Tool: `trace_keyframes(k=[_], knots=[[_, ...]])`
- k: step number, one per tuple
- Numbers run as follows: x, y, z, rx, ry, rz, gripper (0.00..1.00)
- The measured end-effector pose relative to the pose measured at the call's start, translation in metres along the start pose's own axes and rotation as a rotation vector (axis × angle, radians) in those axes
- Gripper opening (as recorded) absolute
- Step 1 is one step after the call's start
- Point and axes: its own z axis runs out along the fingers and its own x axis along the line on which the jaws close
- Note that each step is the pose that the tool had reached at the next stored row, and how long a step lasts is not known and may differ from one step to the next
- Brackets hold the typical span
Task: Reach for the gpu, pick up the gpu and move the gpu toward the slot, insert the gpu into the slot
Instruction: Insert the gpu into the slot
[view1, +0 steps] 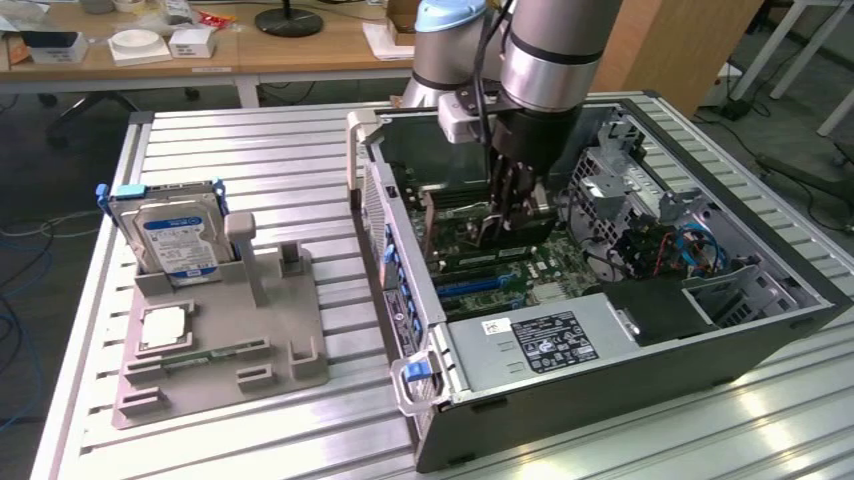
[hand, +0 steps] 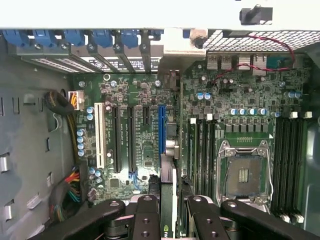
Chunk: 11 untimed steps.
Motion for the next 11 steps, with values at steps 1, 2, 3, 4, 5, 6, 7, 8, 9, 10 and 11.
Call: trace_keyframes(k=[1, 2, 3, 4, 5, 6, 7, 8, 9, 10, 11], knots=[[0.0005, 0.0004, 0.0003, -0.0002, 0.0002, 0.0, 0.26], [0.001, 0.0008, 0.0006, -0.0002, 0.0003, 0.0, 0.26], [0.0015, 0.0011, 0.0011, -0.0001, 0.0001, 0.0, 0.26], [0.0019, 0.0013, 0.0018, 0.0, -0.0001, 0.0, 0.26], [0.0023, 0.0017, 0.0025, 0.0001, 0.0, 0.0, 0.26], [0.0025, 0.0024, 0.0032, -0.0001, 0.0001, 0.0, 0.26], [0.0027, 0.0027, 0.0039, -0.0001, 0.0001, 0.0, 0.26], [0.0029, 0.0031, 0.0046, 0.0, 0.0001, 0.0, 0.26], [0.0031, 0.0036, 0.0053, -0.0001, 0.0001, 0.0, 0.26], [0.0035, 0.0037, 0.0062, -0.0001, 0.0001, 0.0, 0.26], [0.0043, 0.0038, 0.0069, -0.0002, 0.0002, 0.0, 0.26]])
